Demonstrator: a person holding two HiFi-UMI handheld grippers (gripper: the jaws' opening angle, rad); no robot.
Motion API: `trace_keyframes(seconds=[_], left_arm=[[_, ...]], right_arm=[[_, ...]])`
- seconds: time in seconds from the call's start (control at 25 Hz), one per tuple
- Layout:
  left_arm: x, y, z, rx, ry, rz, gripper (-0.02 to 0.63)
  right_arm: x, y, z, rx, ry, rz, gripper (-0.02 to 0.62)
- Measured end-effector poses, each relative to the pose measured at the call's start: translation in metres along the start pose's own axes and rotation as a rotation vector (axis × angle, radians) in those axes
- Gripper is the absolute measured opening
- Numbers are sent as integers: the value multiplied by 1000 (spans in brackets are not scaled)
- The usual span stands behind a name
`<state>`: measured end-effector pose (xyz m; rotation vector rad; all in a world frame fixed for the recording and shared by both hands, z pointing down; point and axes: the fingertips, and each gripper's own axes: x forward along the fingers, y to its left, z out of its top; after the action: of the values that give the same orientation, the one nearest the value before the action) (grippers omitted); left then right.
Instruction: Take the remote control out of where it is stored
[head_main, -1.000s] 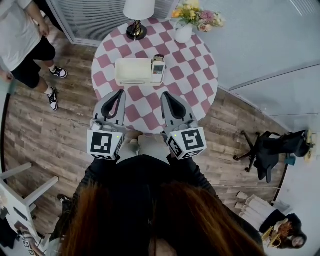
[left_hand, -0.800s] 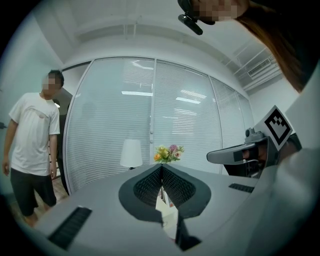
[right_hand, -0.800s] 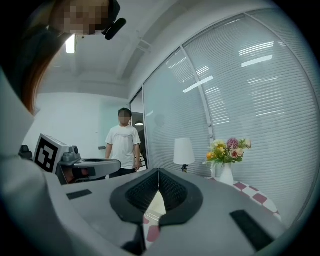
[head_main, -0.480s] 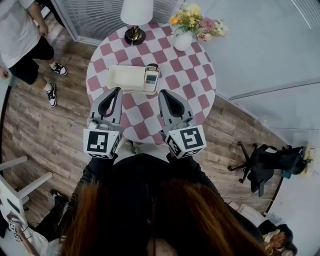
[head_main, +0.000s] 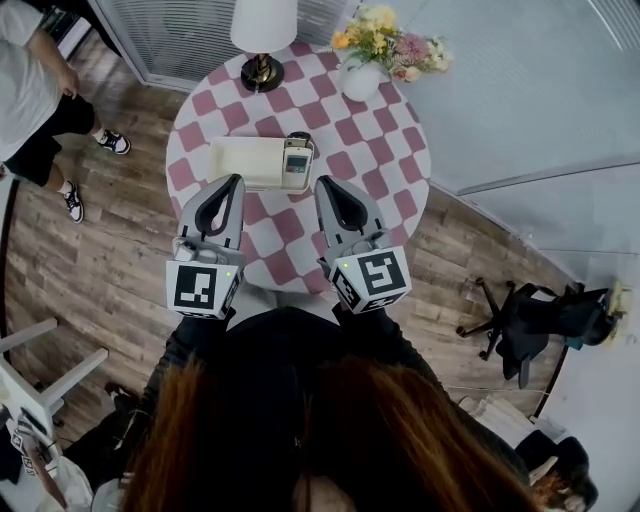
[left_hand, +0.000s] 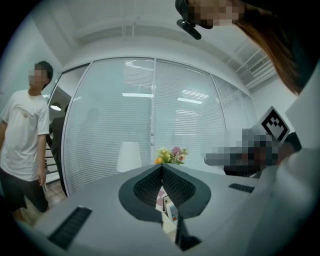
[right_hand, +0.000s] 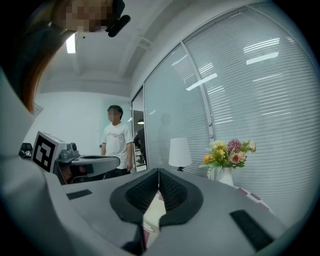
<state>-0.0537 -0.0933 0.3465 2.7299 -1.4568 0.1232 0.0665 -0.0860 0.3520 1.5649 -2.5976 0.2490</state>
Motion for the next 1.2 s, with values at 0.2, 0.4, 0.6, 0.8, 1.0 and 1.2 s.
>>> trace_keyframes(seconds=[0.2, 0.4, 0.6, 0.8, 1.0, 1.2], left_arm=[[14, 13, 1, 5, 6, -29, 9], [17, 26, 1, 4, -2, -29, 9], [19, 29, 1, 4, -9, -36, 9], [18, 30, 0, 4, -8, -43, 9], [14, 29, 1, 11, -9, -45, 9], [9, 30, 1, 13, -9, -41, 9]], right_arm=[[14, -2, -7, 17, 21, -41, 15], [26, -1, -13, 19, 33, -75, 15], [38, -11, -18, 8, 51, -115, 15], [56, -24, -38, 10, 93, -158, 15], [72, -36, -71, 15, 154, -200, 15], [80, -45, -99, -3, 194, -254, 15]])
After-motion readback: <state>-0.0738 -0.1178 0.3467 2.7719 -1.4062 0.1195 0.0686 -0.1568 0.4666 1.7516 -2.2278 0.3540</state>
